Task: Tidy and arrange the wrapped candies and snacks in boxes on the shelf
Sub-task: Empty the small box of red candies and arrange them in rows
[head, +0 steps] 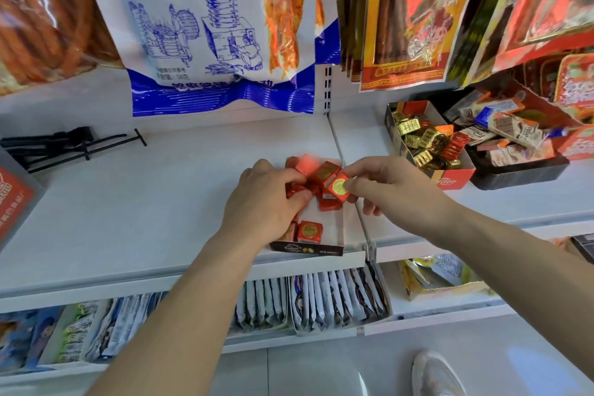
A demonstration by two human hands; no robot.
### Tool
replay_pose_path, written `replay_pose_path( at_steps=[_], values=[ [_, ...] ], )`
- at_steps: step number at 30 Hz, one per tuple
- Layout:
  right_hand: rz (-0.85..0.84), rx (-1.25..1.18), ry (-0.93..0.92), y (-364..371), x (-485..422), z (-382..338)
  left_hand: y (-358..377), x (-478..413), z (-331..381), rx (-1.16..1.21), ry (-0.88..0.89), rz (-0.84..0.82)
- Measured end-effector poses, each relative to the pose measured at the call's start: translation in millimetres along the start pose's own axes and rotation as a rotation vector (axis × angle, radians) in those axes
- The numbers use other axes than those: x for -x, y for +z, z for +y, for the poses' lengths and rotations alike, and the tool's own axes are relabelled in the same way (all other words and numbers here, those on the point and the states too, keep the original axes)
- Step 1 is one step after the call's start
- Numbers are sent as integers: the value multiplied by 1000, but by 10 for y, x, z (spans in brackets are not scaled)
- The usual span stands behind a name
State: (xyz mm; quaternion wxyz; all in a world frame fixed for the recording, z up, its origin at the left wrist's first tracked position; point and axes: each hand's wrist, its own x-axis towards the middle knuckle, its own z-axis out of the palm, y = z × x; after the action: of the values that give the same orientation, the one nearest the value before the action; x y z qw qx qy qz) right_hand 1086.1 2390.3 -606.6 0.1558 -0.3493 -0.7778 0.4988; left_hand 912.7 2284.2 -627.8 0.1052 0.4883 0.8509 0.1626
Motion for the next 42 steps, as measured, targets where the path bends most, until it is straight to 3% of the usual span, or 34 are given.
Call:
replay_pose_path(
  at_steps=[9, 16, 23, 31, 42],
  values=[
    [-57, -86, 10, -46, 42, -8, -200, 148, 70, 477, 13, 225],
    [-108, -163, -3, -15, 62, -101, -306, 271, -15, 831, 33, 208],
    [-111, -158, -38, 105, 41, -177, -287, 337, -38, 869, 40, 129],
    [-71, -379, -60, 138, -8, -152, -293, 338, 3, 981, -3, 112],
    [-54, -310, -104, 103, -9, -124, -283, 348, 28, 988, 54, 50]
  ],
)
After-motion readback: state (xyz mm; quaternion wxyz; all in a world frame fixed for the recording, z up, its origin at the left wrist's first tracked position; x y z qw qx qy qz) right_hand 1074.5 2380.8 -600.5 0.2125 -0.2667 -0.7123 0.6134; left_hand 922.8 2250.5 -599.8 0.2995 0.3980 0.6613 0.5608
